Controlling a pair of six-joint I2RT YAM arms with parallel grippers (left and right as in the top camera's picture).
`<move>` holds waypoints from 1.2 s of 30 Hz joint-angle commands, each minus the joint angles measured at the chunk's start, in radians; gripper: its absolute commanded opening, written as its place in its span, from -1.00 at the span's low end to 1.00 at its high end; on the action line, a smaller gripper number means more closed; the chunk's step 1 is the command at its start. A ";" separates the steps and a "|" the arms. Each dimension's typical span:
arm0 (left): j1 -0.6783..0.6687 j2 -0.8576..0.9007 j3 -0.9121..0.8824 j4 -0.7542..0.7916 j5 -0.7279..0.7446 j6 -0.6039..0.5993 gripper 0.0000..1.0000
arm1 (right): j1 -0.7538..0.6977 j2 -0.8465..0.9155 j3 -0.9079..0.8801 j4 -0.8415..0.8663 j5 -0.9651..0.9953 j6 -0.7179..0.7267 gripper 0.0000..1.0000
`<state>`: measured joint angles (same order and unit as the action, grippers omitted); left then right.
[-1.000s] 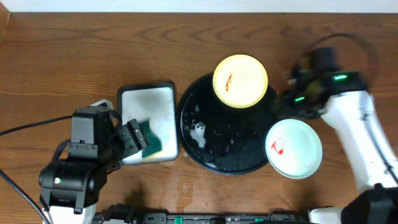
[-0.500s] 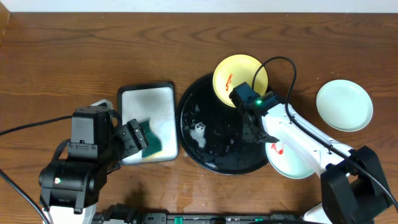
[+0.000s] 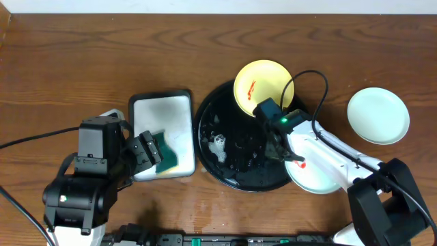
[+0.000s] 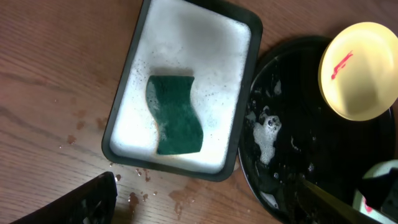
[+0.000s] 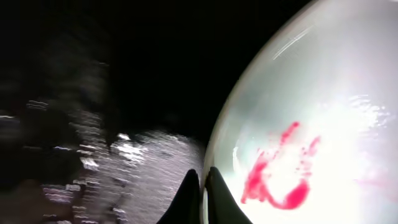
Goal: Clean dirty plates on tray and stack at the side
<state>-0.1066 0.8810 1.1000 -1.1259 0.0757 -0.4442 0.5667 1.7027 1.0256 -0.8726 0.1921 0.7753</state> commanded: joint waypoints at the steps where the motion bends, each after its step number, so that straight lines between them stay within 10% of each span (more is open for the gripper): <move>1: 0.004 0.001 0.017 -0.003 -0.008 0.006 0.72 | 0.005 -0.007 0.007 0.060 -0.154 -0.115 -0.97; 9: 0.004 0.001 0.017 -0.003 -0.008 0.006 0.72 | 0.007 -0.012 0.008 0.225 -0.418 -0.247 -0.98; 19: 0.003 0.001 0.017 -0.003 -0.008 0.006 0.72 | 0.073 -0.012 0.007 0.344 -0.489 0.114 -0.78; 24: 0.004 0.001 0.017 -0.003 -0.008 0.006 0.72 | 0.147 -0.012 0.010 0.486 -0.549 -0.149 -0.28; 36: 0.004 0.001 0.017 -0.003 -0.008 0.006 0.72 | -0.172 -0.057 0.187 0.066 -0.403 -0.557 -0.27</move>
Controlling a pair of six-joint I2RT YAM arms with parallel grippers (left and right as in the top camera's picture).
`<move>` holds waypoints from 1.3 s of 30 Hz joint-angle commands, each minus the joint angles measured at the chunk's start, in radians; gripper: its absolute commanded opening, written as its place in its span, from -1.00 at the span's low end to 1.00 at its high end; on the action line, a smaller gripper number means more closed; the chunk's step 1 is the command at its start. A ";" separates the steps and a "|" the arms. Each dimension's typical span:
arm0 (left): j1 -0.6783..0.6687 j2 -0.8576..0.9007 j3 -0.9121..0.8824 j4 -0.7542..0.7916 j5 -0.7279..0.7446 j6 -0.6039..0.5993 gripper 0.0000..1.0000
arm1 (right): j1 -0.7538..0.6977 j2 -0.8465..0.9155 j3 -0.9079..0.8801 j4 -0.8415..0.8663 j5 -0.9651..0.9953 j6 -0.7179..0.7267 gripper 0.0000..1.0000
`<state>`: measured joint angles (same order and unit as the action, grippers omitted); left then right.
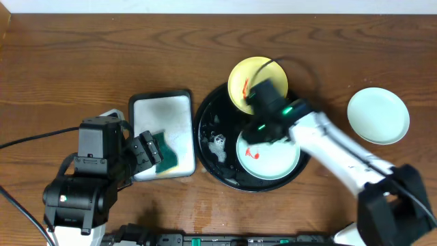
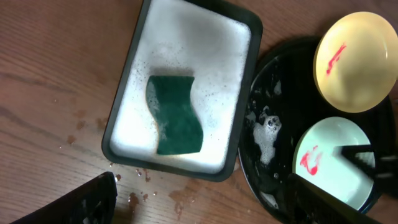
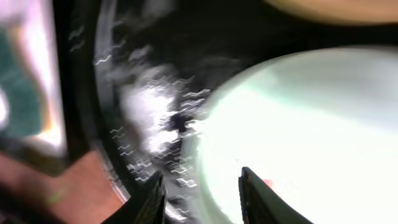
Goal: Clean dirty plates on tray and stack at the side
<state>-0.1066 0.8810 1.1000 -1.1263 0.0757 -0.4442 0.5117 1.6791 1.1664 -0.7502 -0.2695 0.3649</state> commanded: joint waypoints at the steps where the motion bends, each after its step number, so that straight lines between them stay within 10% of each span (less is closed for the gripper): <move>1: 0.004 0.001 0.017 -0.003 -0.008 0.006 0.72 | -0.156 -0.033 0.047 -0.085 0.055 -0.158 -0.27; 18: 0.004 0.000 0.017 0.019 -0.012 0.006 0.72 | -0.332 -0.029 -0.287 0.037 0.088 -0.185 -0.29; 24: 0.004 0.000 0.017 0.020 -0.012 0.006 0.72 | -0.327 -0.030 -0.334 0.163 0.101 -0.171 -0.98; 39: 0.003 0.084 0.011 -0.011 -0.005 0.006 0.72 | -0.170 -0.039 -0.306 0.182 0.025 -0.069 -0.98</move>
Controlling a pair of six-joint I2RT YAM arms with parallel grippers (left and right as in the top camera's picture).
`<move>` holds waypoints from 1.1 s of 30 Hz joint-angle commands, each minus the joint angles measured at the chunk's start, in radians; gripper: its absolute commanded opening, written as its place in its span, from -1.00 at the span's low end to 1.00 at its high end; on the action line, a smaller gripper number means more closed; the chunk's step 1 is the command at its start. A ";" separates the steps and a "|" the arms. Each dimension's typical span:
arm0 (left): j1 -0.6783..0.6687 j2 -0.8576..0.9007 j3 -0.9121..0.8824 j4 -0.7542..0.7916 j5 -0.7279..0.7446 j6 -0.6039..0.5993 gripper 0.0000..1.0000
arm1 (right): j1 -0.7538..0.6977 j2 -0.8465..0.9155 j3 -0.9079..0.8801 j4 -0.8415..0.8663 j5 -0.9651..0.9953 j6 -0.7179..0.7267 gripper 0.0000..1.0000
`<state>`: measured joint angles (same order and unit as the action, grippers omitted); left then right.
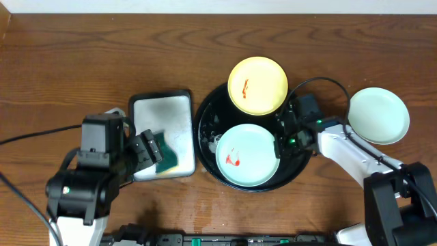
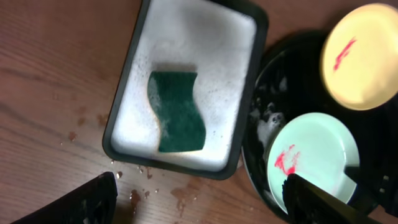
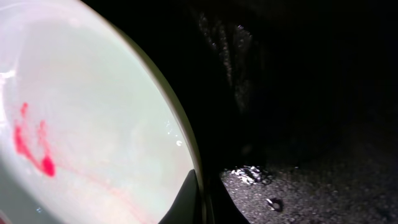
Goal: Clean dirty plates on tray and stack at the side
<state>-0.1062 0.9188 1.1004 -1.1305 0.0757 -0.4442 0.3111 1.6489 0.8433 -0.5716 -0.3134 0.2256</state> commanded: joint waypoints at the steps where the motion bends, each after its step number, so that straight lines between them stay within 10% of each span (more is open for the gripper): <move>1: 0.003 0.090 -0.005 -0.006 -0.005 0.006 0.72 | 0.044 -0.009 0.017 -0.005 0.167 0.139 -0.98; 16: 0.002 0.557 -0.173 0.171 -0.064 -0.127 0.33 | 0.046 -0.009 0.017 0.004 0.283 0.305 -0.97; 20: 0.002 0.654 -0.180 0.262 0.033 -0.126 -0.15 | 0.046 -0.009 0.017 0.006 0.283 0.305 -0.98; 29: 0.002 0.838 -0.180 0.311 0.026 -0.126 -0.18 | 0.046 -0.009 0.017 0.006 0.283 0.304 -0.98; 33: 0.002 0.864 -0.180 0.355 0.018 -0.098 -0.81 | 0.046 -0.009 0.017 0.007 0.283 0.301 -0.98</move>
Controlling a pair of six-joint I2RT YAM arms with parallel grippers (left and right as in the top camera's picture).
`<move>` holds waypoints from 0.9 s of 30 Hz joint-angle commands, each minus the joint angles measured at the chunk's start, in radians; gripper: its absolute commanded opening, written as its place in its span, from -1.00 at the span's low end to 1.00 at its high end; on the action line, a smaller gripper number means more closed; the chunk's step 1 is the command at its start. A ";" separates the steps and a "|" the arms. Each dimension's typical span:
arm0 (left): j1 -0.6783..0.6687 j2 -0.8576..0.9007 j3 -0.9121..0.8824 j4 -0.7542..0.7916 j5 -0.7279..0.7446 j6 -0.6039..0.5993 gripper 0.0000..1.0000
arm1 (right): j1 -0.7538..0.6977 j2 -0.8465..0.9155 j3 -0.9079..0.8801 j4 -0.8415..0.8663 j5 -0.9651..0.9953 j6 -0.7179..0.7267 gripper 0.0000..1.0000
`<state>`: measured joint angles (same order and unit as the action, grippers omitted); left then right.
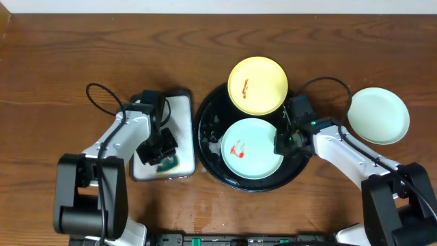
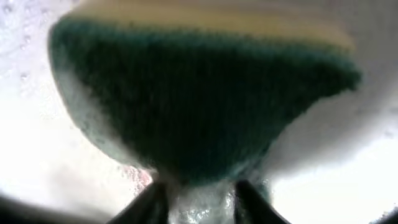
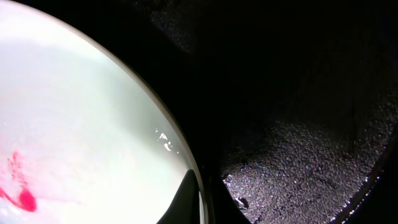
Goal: Clean dirty plates on tray and stack at the side
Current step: 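Grasp the green sponge in the basin with left gripper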
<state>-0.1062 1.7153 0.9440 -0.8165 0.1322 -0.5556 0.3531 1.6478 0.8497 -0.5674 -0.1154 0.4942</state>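
Note:
A pale green plate (image 1: 251,160) with a red smear lies in the black round tray (image 1: 207,130). My right gripper (image 1: 280,141) is shut on its right rim, and in the right wrist view the fingertips (image 3: 194,198) pinch the plate (image 3: 81,124) edge. A yellow plate (image 1: 257,85) with a red mark rests on the tray's far edge. My left gripper (image 1: 158,145) is down in the soapy tray (image 1: 180,113), shut on the green sponge (image 2: 199,106), whose near end sits between the left gripper (image 2: 199,200) fingers.
A clean pale green plate (image 1: 379,115) sits on the wooden table (image 1: 68,61) to the right of the black tray (image 3: 298,93). Foam and water lie on the black tray's left part. Cables trail from both arms.
My left arm has moved from beside the soapy tray into it, and its fingers have gone from wide open to shut on the sponge. The right gripper still holds the plate's rim.
My right gripper first held the stained green plate at the tray's right edge, half off it. Then the plate lay inside the tray with the gripper's fingers apart over it. Later the gripper was shut on its right rim. The left arm stayed still until now.

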 commanded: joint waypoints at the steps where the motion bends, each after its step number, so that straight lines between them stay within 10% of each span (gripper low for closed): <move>1: 0.002 0.067 -0.024 0.044 -0.039 0.019 -0.85 | 0.004 -0.008 0.011 0.003 0.085 0.032 -0.98; 10: 0.002 -0.028 0.005 0.027 -0.039 0.114 -0.84 | 0.004 -0.008 0.010 0.002 0.085 0.032 -0.98; 14: 0.002 -0.130 0.005 0.005 -0.048 0.115 -0.12 | 0.004 -0.008 0.011 0.002 0.085 0.032 -0.97; 17: 0.002 -0.172 0.005 -0.005 -0.089 0.114 0.07 | 0.004 -0.008 0.011 0.000 0.085 0.027 -0.98; 27: 0.002 -0.126 -0.107 0.105 -0.118 0.110 0.08 | 0.004 -0.008 0.011 -0.001 0.085 0.024 -0.98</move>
<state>-0.1066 1.5578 0.8955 -0.7429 0.0372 -0.4477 0.3531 1.6474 0.8501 -0.5674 -0.1123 0.4942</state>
